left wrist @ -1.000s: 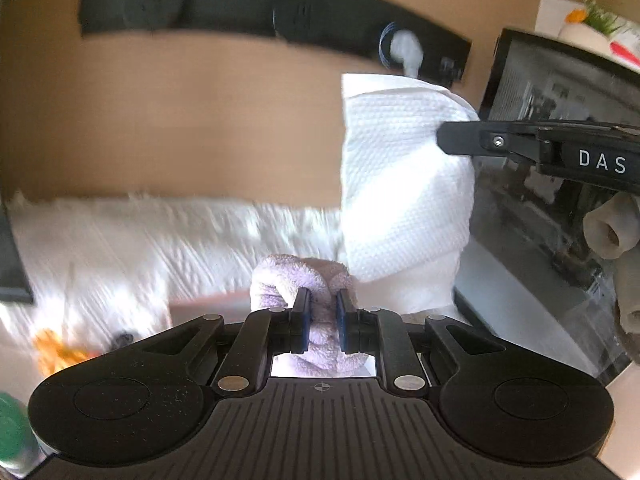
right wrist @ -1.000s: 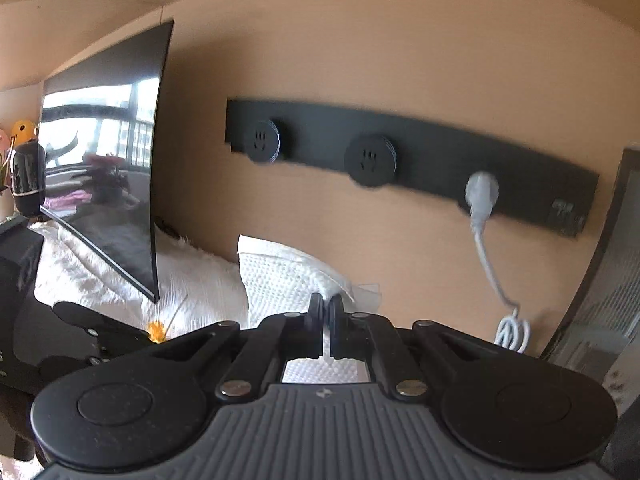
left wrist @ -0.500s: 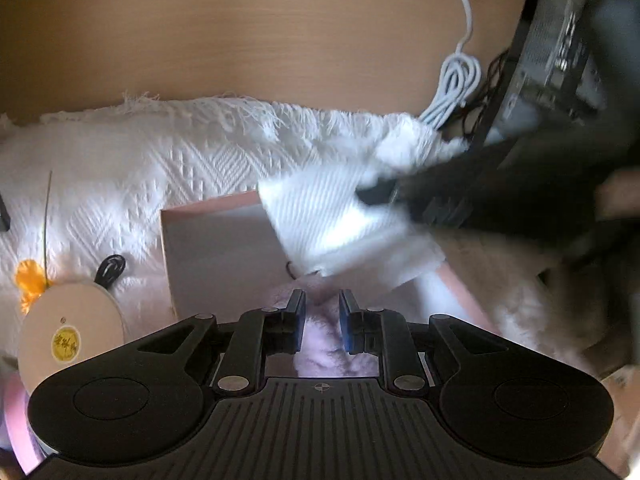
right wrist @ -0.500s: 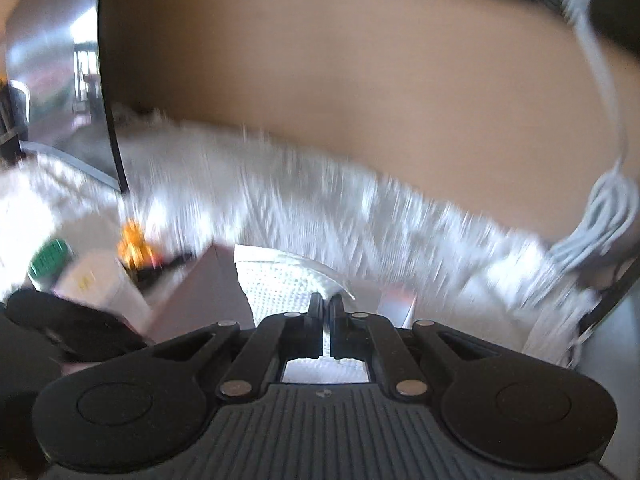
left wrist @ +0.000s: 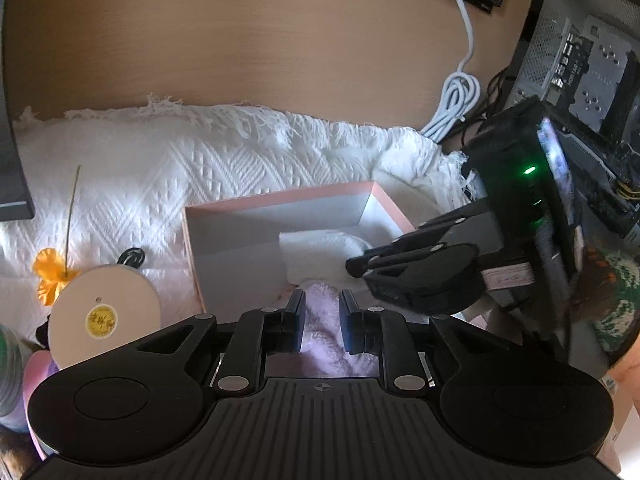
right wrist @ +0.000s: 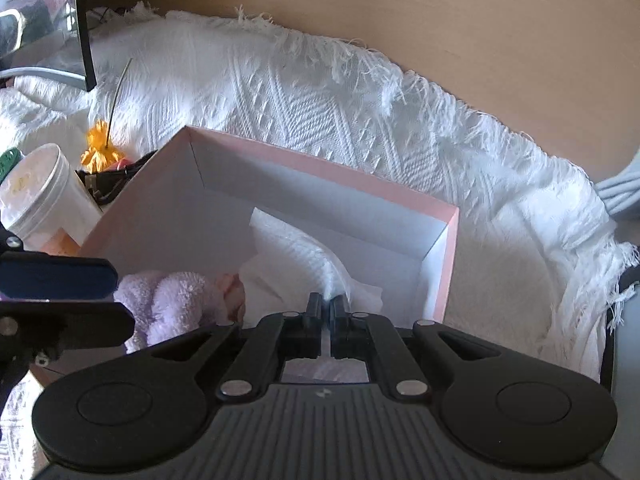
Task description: Organize soft objects
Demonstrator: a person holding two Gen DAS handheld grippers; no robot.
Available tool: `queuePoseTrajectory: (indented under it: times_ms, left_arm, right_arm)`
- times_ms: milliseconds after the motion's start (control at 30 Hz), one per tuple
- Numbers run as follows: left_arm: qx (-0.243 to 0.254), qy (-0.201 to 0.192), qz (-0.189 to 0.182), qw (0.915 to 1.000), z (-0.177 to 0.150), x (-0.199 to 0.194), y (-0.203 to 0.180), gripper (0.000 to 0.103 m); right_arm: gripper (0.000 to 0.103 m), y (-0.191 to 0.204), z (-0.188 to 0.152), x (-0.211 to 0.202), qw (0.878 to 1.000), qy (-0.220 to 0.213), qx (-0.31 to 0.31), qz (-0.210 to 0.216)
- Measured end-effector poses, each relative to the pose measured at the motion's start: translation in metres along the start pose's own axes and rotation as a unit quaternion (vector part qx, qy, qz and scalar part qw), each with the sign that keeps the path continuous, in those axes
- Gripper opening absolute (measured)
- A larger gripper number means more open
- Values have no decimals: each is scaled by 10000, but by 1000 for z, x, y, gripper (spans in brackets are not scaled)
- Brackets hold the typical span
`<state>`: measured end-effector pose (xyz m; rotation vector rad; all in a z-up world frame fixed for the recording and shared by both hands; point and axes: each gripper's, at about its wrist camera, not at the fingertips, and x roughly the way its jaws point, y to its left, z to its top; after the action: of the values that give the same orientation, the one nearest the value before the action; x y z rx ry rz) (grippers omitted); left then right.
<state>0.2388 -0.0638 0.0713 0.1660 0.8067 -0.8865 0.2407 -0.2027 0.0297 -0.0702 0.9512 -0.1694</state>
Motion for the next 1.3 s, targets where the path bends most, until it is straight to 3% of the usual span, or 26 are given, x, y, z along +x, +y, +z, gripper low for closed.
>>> queuePoseTrajectory:
  times_ms: [33,200,300,433,633,733,867,1000,1100,1200,1300]
  left_arm:
    - [-16,-43,-5,10000,0,-2,1,20]
    - [28,-239,-61,9997,-2,-11,-3,20]
    - [10,-495,-94,9987,-4,-21,-4,20]
    - [-118,-1151,-111,9932,-9,-44,-1,20]
    - [-358,-1446,-3,9888,-18,-76,15,20]
    - [-566,-1523,157,9866,-32,-94,30,20]
    - [-913,-1594,540,9815,-62,-123,59,20]
    - [-1465,-1641,1194,9682,-98,-151,99,20]
    - [-2081,-1686,1787,9467,-124,-170,134,20]
    - [-2695,-1584,2043,9276,-143,-184,170,20]
    - [-2838,-1380,1931,9291,-152,-184,187,20]
  right_arm:
    - [7,-3,0,-4,9999,-33,88,42]
    - [33,-12,2,-37,9975,-533,419,195]
    - [35,-7,0,-61,9955,-896,313,50]
    - [37,0,-3,-91,9902,-1355,319,-142]
    - [58,10,-22,-129,9716,-2216,554,-619]
    - [59,18,-32,-136,9723,-2201,443,-652]
    - [59,36,-51,-137,9783,-2032,257,-310]
    - [59,71,-69,-130,9821,-1872,-158,-95]
    - [59,96,-76,-124,9827,-1792,-469,85]
    - [59,122,-81,-120,9823,-1712,-714,249]
    - [59,148,-85,-113,9819,-1573,-966,419]
